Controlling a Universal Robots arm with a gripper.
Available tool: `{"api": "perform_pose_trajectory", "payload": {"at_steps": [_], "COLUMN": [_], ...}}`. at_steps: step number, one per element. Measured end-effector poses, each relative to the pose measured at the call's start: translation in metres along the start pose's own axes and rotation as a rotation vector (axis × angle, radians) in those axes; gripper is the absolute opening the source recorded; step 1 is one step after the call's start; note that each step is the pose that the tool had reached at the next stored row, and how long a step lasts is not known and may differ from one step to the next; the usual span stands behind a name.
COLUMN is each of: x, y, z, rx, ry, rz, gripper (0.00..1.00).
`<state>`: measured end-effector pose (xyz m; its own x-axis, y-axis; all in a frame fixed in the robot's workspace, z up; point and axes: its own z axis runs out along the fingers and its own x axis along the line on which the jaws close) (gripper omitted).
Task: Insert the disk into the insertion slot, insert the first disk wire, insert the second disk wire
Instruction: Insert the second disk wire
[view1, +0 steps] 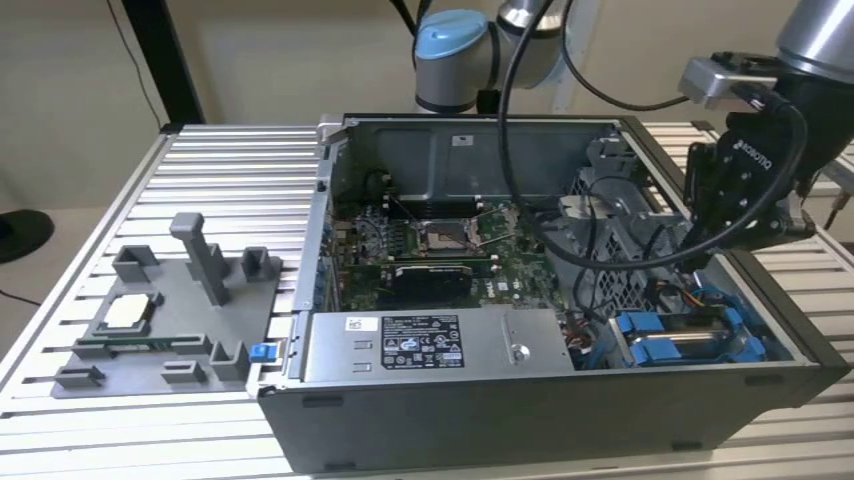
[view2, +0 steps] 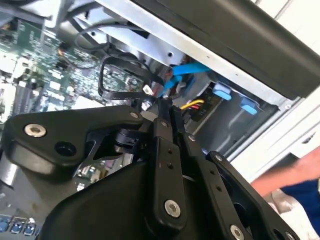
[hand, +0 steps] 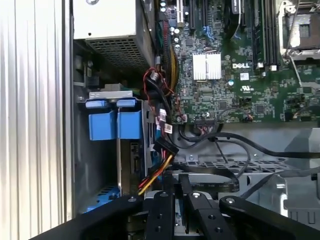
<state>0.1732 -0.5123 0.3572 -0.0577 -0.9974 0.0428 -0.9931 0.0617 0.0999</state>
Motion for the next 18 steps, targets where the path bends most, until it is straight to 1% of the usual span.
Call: {"api": "perform_pose_trajectory", "payload": {"at_steps": [3, 4, 5, 6, 8, 11, 14, 15, 16, 17, 18], "x": [0.0009, 0.0013, 0.0019, 0.0031, 0.0063, 0.0127, 0.0192, 0.0231, 0.0251, 0.0296, 0.0321], "y": [0.0004, 0.0004, 0.0005, 0.0006, 0.001, 0.0012, 0.002, 0.0028, 0.0031, 0.0036, 0.0039], "z": [0.0001, 0.0001, 0.0002, 0.0002, 0.0001, -0.0001, -0.0006, -0.0011, -0.0012, -0.0014, -0.0015], "rx": [0.0026, 0.0037, 0.0038, 0.0033, 0.0029, 0.0021, 0.0015, 0.0012, 0.001, 0.0006, 0.0004], "ry": [-0.0538, -0.0736, -0.0899, -0.1024, -0.1131, -0.1272, -0.1375, -0.1439, -0.1471, -0.1535, -0.1562], "rz": [-0.005, -0.007, -0.009, -0.01, -0.011, -0.013, -0.014, -0.014, -0.014, -0.015, -0.015], "gripper": [0.0, 0.0, 0.0, 0.0, 0.0, 0.0, 0.0, 0.0, 0.0, 0.0, 0.0]}}
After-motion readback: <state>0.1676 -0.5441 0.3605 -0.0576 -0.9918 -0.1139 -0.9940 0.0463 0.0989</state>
